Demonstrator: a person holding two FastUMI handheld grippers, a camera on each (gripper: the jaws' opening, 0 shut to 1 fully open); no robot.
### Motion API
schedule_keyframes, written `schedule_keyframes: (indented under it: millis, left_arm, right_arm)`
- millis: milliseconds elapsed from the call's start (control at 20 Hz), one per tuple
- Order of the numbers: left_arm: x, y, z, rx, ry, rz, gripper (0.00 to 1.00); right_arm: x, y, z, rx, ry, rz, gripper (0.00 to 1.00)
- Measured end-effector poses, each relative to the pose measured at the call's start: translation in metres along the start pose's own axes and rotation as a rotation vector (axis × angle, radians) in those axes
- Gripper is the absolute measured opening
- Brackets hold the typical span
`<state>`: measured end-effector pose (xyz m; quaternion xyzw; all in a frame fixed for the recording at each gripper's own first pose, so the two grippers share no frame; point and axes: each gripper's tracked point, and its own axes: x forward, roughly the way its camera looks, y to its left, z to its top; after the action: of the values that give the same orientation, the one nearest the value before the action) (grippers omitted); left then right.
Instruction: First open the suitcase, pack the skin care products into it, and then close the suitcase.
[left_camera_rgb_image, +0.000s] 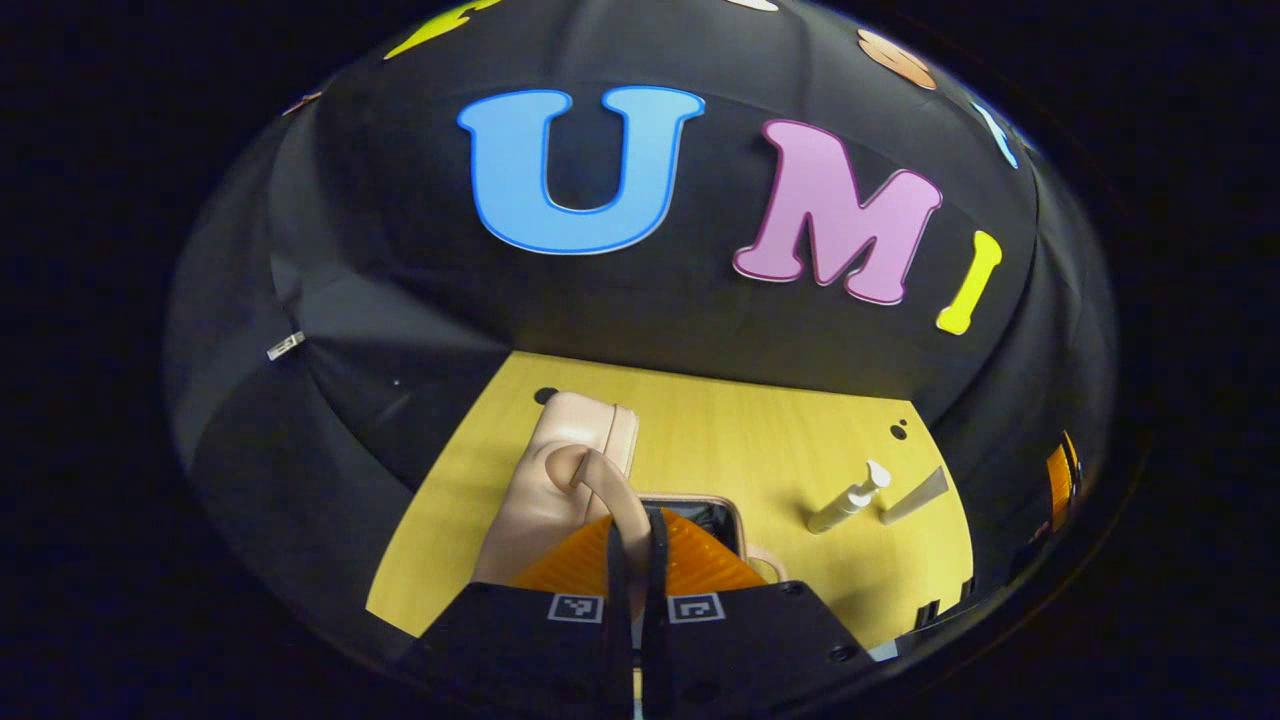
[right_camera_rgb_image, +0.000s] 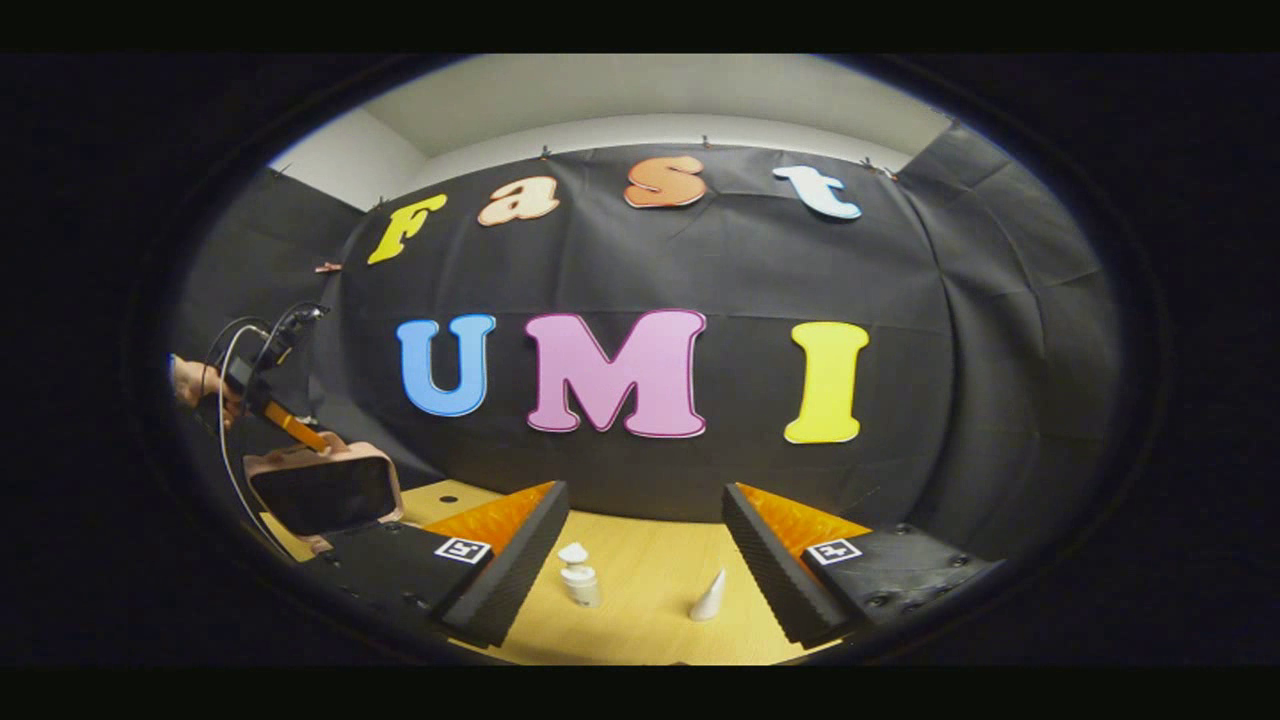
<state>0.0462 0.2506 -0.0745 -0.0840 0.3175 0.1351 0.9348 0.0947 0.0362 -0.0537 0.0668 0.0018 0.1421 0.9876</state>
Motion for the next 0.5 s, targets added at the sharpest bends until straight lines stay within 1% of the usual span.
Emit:
schedule_keyframes:
  millis: [100,200,300,400,450,500]
  left_arm:
    - [0.002,0.048,0.004,0.016,-0.019,0.052,0.09]
    - [0.012,0.093,0.004,0.036,-0.027,0.113,0.09]
    - [0.027,0.14,-0.007,0.071,-0.011,0.169,0.09]
    - [0.046,0.182,-0.017,0.094,0.008,0.19,0.09]
    - [0.055,0.204,-0.027,0.105,0.024,0.209,0.09]
    - [0.066,0.23,-0.036,0.115,0.042,0.233,0.09]
  right_arm:
    - [0.004,0.015,0.006,-0.015,-0.008,0.003,0.98]
    - [0.008,0.025,0.004,-0.057,0.005,-0.012,0.98]
    - [0.01,0.037,0.005,-0.087,0.012,-0.02,0.96]
    - [0.01,0.05,0.003,-0.098,0.027,-0.029,0.96]
    - [0.01,0.055,0.002,-0.102,0.034,-0.039,0.99]
    - [0.011,0.06,0.0,-0.107,0.042,-0.048,0.96]
